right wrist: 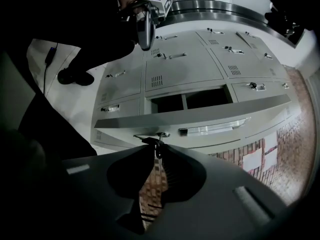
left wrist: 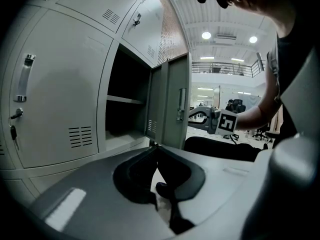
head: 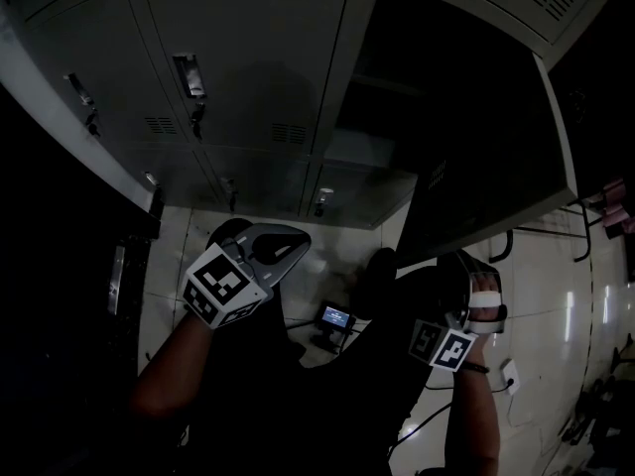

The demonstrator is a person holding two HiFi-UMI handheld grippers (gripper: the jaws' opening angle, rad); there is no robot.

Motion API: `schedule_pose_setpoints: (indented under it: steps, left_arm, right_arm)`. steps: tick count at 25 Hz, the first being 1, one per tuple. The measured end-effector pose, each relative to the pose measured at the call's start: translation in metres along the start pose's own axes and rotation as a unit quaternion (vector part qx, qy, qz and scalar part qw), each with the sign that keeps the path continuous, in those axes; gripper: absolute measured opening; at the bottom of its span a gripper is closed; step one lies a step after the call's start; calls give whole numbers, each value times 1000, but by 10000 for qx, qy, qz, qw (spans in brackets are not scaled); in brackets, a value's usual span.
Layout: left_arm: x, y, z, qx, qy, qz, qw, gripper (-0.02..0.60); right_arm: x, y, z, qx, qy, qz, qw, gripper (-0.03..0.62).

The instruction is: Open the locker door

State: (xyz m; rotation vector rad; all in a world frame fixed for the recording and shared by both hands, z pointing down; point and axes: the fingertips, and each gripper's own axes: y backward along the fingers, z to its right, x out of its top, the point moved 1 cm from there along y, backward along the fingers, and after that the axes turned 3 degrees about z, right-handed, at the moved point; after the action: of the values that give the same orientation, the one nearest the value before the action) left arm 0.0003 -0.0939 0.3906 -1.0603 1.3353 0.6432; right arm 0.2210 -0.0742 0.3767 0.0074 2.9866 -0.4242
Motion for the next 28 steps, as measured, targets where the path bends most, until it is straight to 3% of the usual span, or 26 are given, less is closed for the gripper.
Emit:
schedule_pose_setpoints:
  steps: [8, 13, 20, 22, 24, 28]
  left_arm:
    - [-1, -1, 0, 2, -11, -18, 10000, 12]
    - [-1, -1, 0, 5, -21, -32, 10000, 12]
    - [0, -1, 0, -3, -15, -19, 10000, 12]
    - [0, -1, 0, -7, -19, -19, 10000, 12]
    - [0, -1, 1, -7, -20, -19, 10000, 12]
    - [0, -2, 0, 0, -11, -25, 10000, 12]
  right_arm:
    - [-37, 6, 2, -75, -63, -442, 9990, 46]
    - [-42, 7, 4, -101, -234, -449, 9987, 46]
    - [-39, 29, 4, 9, -1468, -226, 9889, 106]
    - [-32, 40, 9, 20, -2111, 14, 9775, 106]
    - [-17, 47, 16, 104, -2814, 498, 9583, 90]
    - [17, 51, 19, 569, -4342, 1421, 8877, 27]
